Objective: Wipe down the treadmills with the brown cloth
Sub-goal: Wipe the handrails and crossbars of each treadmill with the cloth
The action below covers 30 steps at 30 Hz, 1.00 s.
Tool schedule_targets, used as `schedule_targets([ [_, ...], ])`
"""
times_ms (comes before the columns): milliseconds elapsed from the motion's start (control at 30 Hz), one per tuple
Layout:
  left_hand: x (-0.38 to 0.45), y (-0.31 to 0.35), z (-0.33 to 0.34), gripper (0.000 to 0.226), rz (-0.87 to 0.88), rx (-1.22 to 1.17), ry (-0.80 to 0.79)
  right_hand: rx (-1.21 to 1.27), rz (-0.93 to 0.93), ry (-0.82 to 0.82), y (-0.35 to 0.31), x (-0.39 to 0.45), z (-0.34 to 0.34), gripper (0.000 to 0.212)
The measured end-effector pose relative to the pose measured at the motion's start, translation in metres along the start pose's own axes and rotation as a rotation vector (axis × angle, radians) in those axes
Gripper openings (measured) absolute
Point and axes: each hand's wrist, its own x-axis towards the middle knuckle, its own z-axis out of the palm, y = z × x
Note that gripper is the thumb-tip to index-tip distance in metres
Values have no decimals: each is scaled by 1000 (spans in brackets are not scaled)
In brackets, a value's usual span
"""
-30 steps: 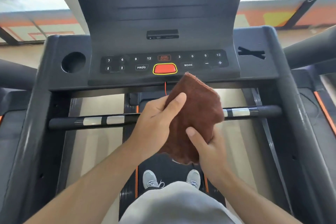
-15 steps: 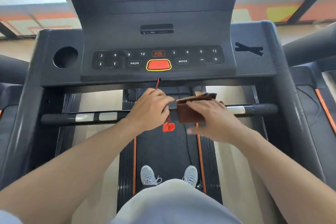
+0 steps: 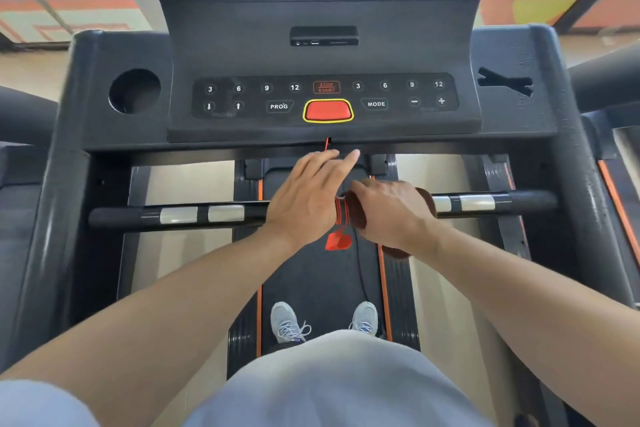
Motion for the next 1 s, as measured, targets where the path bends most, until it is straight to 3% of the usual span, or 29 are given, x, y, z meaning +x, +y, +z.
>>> schedule_targets([
  [133,-2,2,-1,65,-66,-98,58,-112,93,240,-37,-6,32,36],
  [267,-2,2,-5,72,-187,-205,-53,-115,110,298,-39,-8,33,45],
  [567,-2,-1,-6,73,-187,-151,-143,-48,149,103,8,-31,3,49],
  [700,-1,-1,-4,70,-170,-120,-128,-57,277,27,57,-58,-7,44],
  [833,0,-5,4,55,-36,21,-72,-95,442,10,111,-91,-14,50],
  [1000,0,-9,13,38,90,160,-48,-94,316,-36,112,-80,-13,43],
])
